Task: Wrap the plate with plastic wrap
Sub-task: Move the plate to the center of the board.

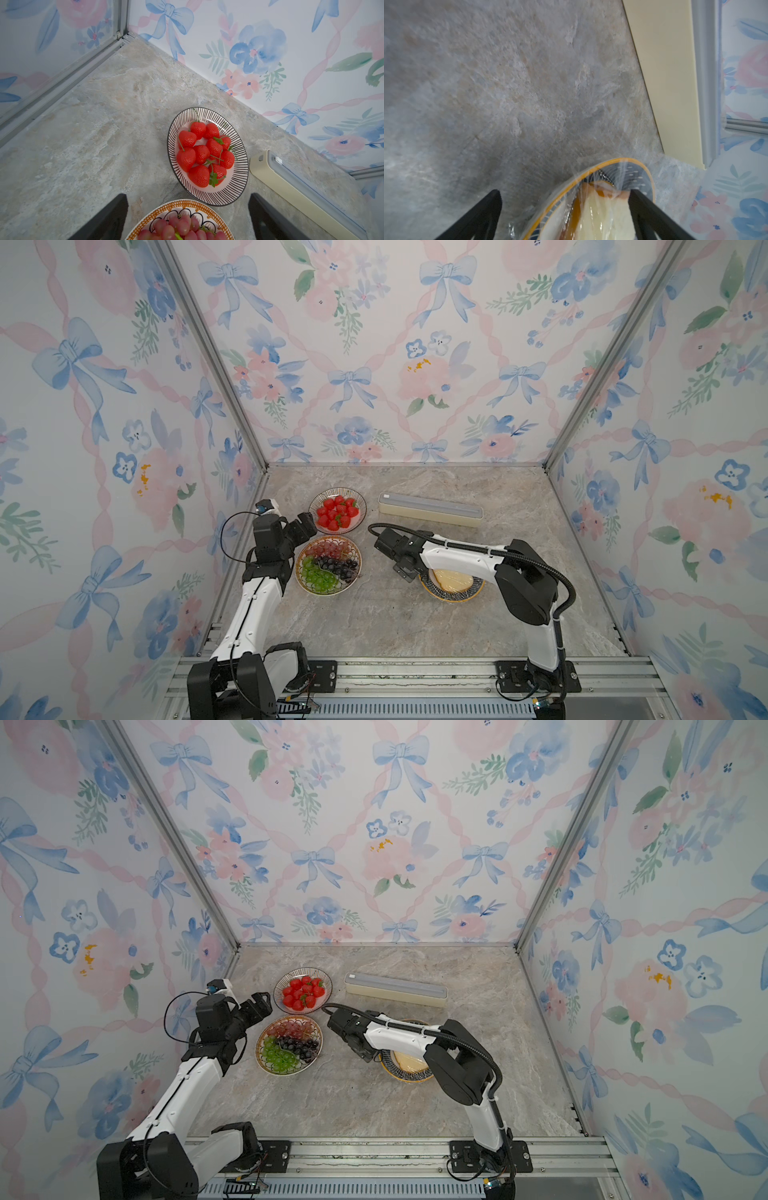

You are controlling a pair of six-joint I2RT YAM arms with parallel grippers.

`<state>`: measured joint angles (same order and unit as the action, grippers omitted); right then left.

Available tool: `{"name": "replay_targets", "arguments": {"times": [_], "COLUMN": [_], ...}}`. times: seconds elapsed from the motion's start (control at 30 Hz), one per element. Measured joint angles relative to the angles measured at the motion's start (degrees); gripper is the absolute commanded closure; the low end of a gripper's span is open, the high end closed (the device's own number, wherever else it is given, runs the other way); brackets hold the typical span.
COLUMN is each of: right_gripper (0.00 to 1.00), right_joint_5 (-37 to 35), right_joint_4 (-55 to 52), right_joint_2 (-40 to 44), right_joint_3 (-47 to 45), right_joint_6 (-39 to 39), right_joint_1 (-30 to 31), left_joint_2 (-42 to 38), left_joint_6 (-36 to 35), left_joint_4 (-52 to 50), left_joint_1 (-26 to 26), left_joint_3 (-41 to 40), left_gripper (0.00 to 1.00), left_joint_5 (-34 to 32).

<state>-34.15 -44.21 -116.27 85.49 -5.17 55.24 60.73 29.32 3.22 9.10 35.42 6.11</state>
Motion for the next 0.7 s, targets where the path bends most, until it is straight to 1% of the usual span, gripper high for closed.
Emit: {"name": "replay_targets", "arguments": {"times": [0.13, 0.27, 0.53, 0.7], "right_gripper": [0.03, 0.03, 0.03, 0.03], "right_joint_5": [-0.9, -1.6, -3.1, -3.7], "right_joint_4": [0.1, -0.2, -0.6, -0.9], "right_joint_2": [0.3, 2.9, 8.9, 12.3], "right_joint_3": [-2.1, -6.4, -14.7, -18.2], "right_joint_6": [0.3, 0.3, -0.2, -1.0], "right_joint_1": [-1.4, -4.1, -12.5, -17.6], "left_joint_2": [-0.4, -0.3, 0.7, 5.2], "left_joint_6": [1.9, 4.2, 5.9, 6.0], "left_joint_4": [0.1, -0.2, 0.7, 4.6], "left_joint_1": [2.4, 4.0, 4.1, 4.1], "left_joint_3": [-0.9, -2.9, -4.4, -6.3], "left_gripper": [0.04, 0.03, 0.02, 0.02], "left_joint_5": [-1.5, -3.8, -6.8, -7.5]}}
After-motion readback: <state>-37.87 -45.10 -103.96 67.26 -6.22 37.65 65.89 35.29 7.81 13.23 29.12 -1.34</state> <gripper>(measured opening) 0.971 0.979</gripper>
